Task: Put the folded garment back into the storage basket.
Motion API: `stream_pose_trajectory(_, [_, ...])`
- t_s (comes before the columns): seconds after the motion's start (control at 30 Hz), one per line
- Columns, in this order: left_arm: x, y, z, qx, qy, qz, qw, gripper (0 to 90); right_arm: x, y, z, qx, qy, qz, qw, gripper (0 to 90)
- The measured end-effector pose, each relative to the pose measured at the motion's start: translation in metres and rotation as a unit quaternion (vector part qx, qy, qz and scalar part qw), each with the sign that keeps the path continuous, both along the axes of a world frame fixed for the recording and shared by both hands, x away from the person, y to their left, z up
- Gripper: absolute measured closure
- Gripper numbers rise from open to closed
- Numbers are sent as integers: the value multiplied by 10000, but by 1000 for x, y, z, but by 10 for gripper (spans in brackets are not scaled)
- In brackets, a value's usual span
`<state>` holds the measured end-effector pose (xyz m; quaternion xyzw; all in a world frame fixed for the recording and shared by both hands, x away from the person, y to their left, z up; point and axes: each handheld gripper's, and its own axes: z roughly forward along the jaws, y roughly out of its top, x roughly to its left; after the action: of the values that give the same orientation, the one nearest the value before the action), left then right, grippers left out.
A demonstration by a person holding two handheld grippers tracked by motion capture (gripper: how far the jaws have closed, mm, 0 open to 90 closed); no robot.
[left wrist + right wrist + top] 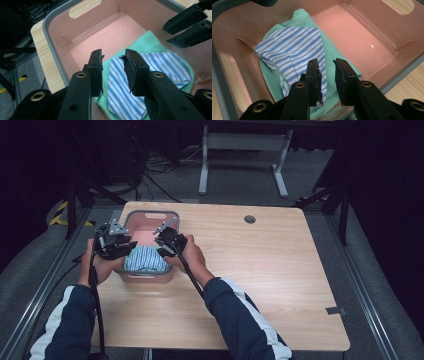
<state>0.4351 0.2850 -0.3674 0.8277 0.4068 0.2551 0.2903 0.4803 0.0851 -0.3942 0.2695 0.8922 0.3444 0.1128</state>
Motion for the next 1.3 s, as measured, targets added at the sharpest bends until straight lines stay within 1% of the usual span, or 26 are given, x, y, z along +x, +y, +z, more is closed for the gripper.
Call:
stream_pose_trajectory(0.03, [-1,-1,1,39,11,6,10000,658,-1,-1,1,4,-3,6,10000,727])
stream_pose_trajectory(0.1, [-3,-2,3,33,-19,10,10000,617,-3,-3,2,10,-31,1,10000,716])
stream_pose_trajectory(0.13, [-5,-2,5,33,-82,-6,10000,607,-4,-4,3,41,-43,14,10000,710])
stream_pose_trajectory(0.2, [-6,-4,5,8,-63,-12,10000,567,-5,-7,4,72,-57,15,10000,697])
stream_pose_trajectory(0.23, [-8,-4,7,50,-92,-11,9999,567,-6,-8,6,76,-69,-16,9999,693])
stream_pose_trajectory(0.33, [-13,-7,9,29,-107,-10,9999,539,-8,-12,9,92,-115,-22,9999,675])
stream_pose_trajectory(0.37, [-14,-7,10,62,-141,-15,9999,531,-9,-14,11,121,-144,-8,9998,674])
stream_pose_trajectory(0.4, [-15,-7,11,43,-166,-9,9999,512,-12,-17,15,145,-181,4,9997,665])
stream_pose_trajectory(0.47, [-18,-8,12,-9,-179,-13,9998,499,-14,-18,17,144,-221,16,9997,656])
stream_pose_trajectory(0.5, [-21,-10,13,16,-194,-55,9998,463,-17,-23,22,194,-258,36,9995,649])
stream_pose_trajectory(0.53, [-21,-10,13,16,-194,-55,9998,440,-17,-23,22,194,-258,36,9995,649])
stream_pose_trajectory(0.57, [-25,-13,14,-46,-187,-108,9998,412,-20,-28,25,179,-332,53,9993,622])
stream_pose_trajectory(0.6, [-25,-13,14,-46,-187,-108,9998,389,-20,-28,25,179,-332,53,9993,622])
stream_pose_trajectory(0.63, [-27,-14,14,-75,-180,-153,9997,389,-22,-31,26,163,-353,57,9992,610])
stream_pose_trajectory(0.73, [-32,-20,15,-74,-213,-239,9995,327,-26,-39,29,118,-440,65,9989,553])
stream_pose_trajectory(0.77, [-34,-22,16,-86,-201,-325,9992,312,-27,-41,30,94,-457,85,9989,541])
stream_pose_trajectory(0.8, [-36,-25,16,-132,-184,-341,9992,293,-28,-46,31,61,-493,41,9988,517])
stream_pose_trajectory(0.83, [-38,-27,17,-113,-207,-394,9989,286,-30,-49,32,54,-519,28,9986,499])
stream_pose_trajectory(0.87, [-40,-29,18,-171,-213,-475,9985,280,-31,-53,33,18,-545,39,9985,483])
stream_pose_trajectory(0.9, [-40,-29,18,-171,-213,-475,9985,267,-31,-53,33,18,-545,39,9985,483])
stream_pose_trajectory(1.0, [-48,-35,21,-207,-266,-616,9975,256,-36,-64,33,-75,-631,63,9980,422])
stream_pose_trajectory(1.07, [-49,-37,21,-184,-266,-652,9973,248,-37,-68,33,-131,-654,49,9978,403])
stream_pose_trajectory(1.1, [-51,-39,21,-134,-276,-728,9969,246,-40,-76,34,-210,-694,10,9974,369])
stream_pose_trajectory(1.17, [-55,-43,20,-110,-293,-767,9966,242,-40,-78,34,-217,-697,4,9973,360])
stream_pose_trajectory(1.27, [-60,-49,18,-75,-346,-821,9960,241,-44,-92,34,-321,-770,27,9965,324])
stream_pose_trajectory(1.3, [-60,-49,18,-75,-346,-821,9960,243,-44,-92,34,-321,-770,27,9965,324])
